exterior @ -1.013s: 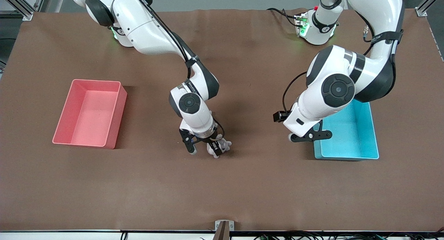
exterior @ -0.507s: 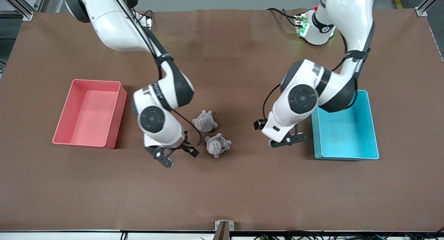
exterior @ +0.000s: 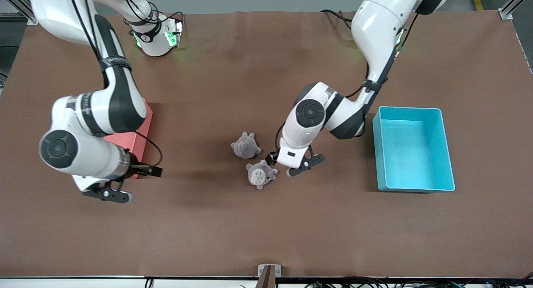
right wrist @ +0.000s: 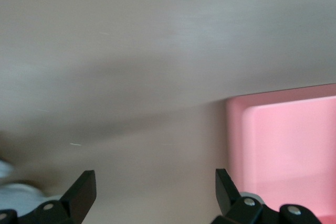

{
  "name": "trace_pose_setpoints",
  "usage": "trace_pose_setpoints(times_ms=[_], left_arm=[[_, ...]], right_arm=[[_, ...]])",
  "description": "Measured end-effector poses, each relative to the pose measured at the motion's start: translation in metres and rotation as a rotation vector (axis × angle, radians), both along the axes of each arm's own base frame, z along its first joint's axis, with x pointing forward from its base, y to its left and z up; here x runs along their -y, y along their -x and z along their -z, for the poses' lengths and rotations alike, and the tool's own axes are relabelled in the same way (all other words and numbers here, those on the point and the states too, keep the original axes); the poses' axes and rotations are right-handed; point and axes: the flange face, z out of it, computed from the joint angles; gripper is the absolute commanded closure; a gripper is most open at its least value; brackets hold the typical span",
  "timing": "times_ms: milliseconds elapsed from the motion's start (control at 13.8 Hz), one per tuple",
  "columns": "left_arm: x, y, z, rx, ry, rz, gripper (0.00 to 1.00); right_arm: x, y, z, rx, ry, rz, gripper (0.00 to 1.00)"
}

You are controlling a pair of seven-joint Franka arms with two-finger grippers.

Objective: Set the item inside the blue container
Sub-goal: 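Grasp a plush with the left gripper while the right gripper withdraws, then carry the plush with the left gripper into the blue box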

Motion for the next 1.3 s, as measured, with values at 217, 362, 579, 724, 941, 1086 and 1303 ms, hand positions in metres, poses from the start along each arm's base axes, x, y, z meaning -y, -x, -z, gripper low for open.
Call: trace_pose_setpoints(times_ms=[217,362,579,724,941,1086,1303], left_arm=[[0.024,0.011,0.037,0.016,0.061,-0.128,0.00],[0.033,0.020,0.053,-0.003,0.073,-0.198,0.01],[0.046,0.025,0.066,0.007,0.133,-0.310,0.03],[0.049,0.025,0.072,0.023,0.183,-0.377,0.03],[0.049,0.021,0.069,0.031,0.204,-0.409,0.07],[0.049,0.015,0.061,0.048,0.222,-0.416,0.15],[0.048,0.009,0.054,0.082,0.275,-0.450,0.24]], right_arm=[[0.046,0.022,-0.019,-0.027,0.020,-0.069,0.00],[0.081,0.031,-0.035,-0.047,0.008,-0.094,0.00],[0.121,0.043,-0.056,-0.068,-0.007,-0.094,0.00],[0.132,0.049,-0.067,-0.077,-0.010,-0.082,0.00],[0.140,0.056,-0.090,-0.069,-0.016,-0.097,0.00],[0.154,0.057,-0.105,-0.049,-0.020,-0.102,0.00],[0.172,0.056,-0.117,-0.031,-0.029,-0.082,0.00]])
